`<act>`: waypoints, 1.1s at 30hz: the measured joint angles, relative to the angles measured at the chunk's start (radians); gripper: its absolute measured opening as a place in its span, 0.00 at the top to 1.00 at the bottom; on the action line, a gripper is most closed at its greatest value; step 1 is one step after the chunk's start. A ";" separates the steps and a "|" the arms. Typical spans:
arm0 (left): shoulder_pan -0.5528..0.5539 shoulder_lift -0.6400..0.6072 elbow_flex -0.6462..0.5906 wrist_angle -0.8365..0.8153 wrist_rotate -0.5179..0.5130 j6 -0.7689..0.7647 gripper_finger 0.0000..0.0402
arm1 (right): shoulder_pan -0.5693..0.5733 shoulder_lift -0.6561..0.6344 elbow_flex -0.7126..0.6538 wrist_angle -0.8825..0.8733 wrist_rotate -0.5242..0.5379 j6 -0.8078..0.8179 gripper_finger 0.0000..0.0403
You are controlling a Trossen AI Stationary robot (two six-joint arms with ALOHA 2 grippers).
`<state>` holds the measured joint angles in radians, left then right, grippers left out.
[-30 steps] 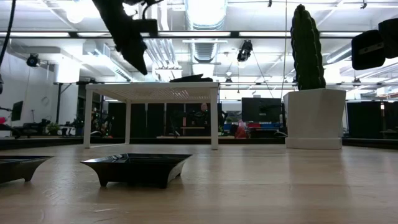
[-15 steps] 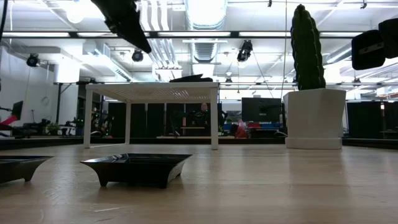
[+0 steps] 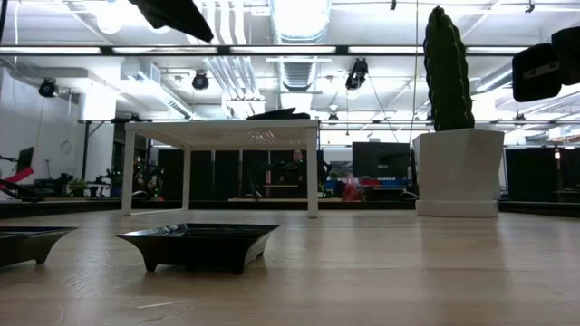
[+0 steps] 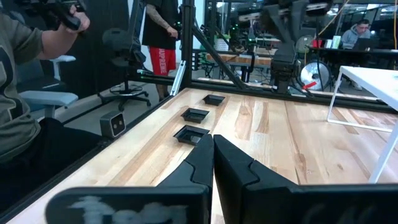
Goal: Pick & Place Mini shaped plates
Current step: Stack the square plate on top of the other square plates on the shelf
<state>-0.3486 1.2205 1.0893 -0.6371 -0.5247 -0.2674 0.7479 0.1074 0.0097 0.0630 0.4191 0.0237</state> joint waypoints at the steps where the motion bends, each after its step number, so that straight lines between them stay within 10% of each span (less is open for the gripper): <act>1: -0.013 0.000 -0.001 0.005 0.000 -0.012 0.82 | 0.000 0.000 0.000 0.000 0.000 0.000 0.98; 33: -0.305 0.092 -0.301 0.436 0.217 -0.332 0.82 | 0.000 0.000 0.000 0.000 0.000 0.001 0.98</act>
<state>-0.6534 1.3130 0.7879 -0.2015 -0.3076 -0.5991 0.7475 0.1070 0.0097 0.0629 0.4191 0.0244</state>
